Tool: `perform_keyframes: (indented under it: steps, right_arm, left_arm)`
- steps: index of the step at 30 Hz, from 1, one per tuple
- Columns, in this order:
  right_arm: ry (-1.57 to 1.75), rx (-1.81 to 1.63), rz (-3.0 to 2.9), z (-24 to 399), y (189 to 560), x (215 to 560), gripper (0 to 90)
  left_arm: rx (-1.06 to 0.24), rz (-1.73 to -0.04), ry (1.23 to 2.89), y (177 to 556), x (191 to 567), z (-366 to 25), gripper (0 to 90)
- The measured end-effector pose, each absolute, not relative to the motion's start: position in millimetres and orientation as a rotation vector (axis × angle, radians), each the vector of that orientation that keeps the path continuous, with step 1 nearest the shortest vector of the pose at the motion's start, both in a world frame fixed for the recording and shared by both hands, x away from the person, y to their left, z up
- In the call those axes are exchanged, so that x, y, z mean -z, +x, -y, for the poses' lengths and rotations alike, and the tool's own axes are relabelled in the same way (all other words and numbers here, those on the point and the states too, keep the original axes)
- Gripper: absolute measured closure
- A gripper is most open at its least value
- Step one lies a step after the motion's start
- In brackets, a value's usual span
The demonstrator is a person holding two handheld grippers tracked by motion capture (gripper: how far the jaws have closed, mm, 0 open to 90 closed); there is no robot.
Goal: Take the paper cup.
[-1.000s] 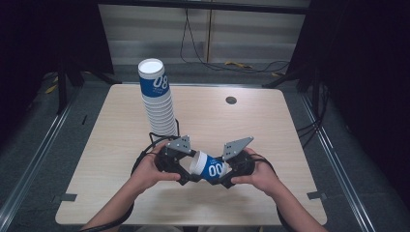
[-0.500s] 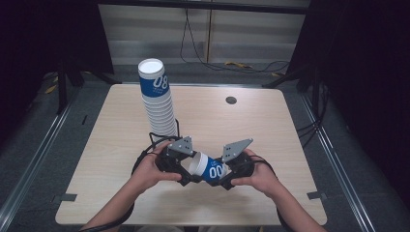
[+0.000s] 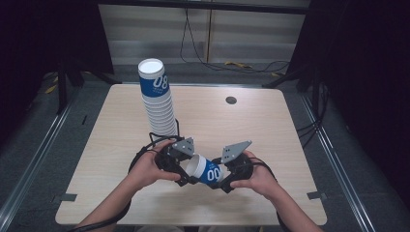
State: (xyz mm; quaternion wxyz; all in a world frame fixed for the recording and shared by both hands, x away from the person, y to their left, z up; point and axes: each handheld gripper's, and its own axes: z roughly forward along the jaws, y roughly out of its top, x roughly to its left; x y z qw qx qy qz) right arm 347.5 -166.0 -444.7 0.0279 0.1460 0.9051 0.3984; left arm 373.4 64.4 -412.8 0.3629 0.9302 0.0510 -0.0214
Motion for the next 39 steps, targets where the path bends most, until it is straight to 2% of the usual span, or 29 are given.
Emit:
perform_keyframes:
  steps: [18,39]
  right_arm:
    - [0.484,-1.191,-2.786,172.7,347.0,446.5,16.1]
    - [0.508,-1.182,-2.781,181.5,343.9,445.5,16.1]
  left_arm:
    - [-0.013,-0.151,2.572,376.3,403.7,-69.6,18.5]
    - [-0.068,-0.068,2.760,376.2,394.0,-58.3,17.6]
